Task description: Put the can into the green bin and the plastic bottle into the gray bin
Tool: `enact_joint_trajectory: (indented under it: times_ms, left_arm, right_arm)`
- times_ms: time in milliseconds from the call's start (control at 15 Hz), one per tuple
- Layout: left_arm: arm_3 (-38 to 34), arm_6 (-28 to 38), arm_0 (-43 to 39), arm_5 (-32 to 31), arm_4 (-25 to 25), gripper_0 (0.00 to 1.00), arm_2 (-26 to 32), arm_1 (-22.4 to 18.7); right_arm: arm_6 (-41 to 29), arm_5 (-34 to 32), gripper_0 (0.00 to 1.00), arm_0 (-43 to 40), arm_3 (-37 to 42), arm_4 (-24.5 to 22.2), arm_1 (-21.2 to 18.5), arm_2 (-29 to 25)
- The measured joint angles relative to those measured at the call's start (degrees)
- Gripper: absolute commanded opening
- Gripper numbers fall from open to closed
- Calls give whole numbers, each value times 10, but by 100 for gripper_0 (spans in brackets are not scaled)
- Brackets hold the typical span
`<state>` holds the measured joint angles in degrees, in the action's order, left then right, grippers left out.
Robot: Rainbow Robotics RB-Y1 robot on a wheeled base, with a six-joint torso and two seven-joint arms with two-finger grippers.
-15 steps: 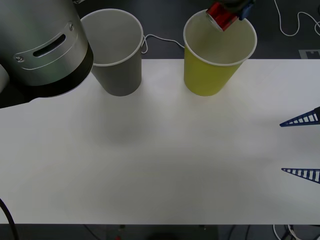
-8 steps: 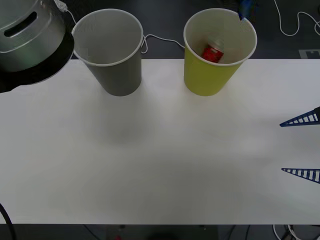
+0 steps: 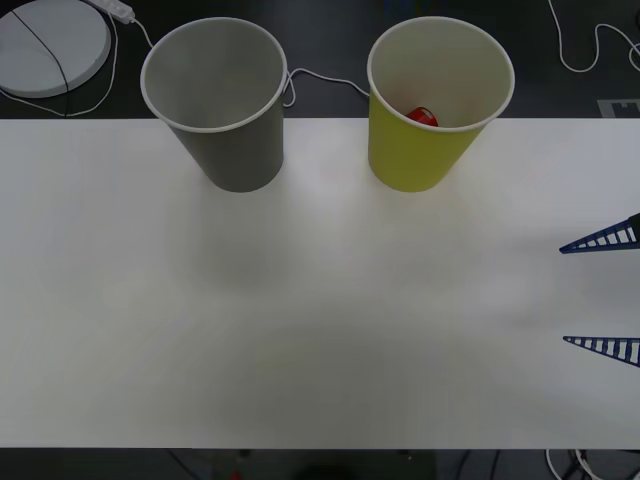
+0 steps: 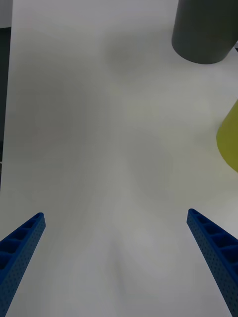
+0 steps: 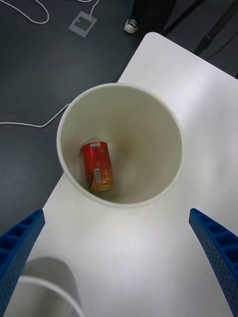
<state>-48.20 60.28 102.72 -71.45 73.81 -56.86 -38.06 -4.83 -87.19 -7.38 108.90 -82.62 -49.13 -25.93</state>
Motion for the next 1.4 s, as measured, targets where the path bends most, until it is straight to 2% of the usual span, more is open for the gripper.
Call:
enact_joint_trajectory:
  times_ms: [267, 400, 600, 800, 1000, 1400]
  left_arm:
    - [-113, -45, -62, -58, 11, 100, 65, -100]
    - [-171, -68, -109, -88, 28, 100, 125, -137]
    - [-295, -67, -207, -125, 67, 100, 230, -186]
    - [-373, -76, -314, -148, 73, 100, 324, -223]
    - [-417, -128, -419, -154, 70, 100, 404, -247]
    - [-482, -260, -631, -177, 62, 100, 565, -251]
  right_arm:
    - [0, 0, 100, 0, 0, 0, 0, 0]
    - [0, 0, 100, 0, 0, 0, 0, 0]
    - [0, 0, 100, 0, 0, 0, 0, 0]
    - [0, 0, 100, 0, 0, 0, 0, 0]
    - [0, 0, 100, 0, 0, 0, 0, 0]
    - [0, 0, 100, 0, 0, 0, 0, 0]
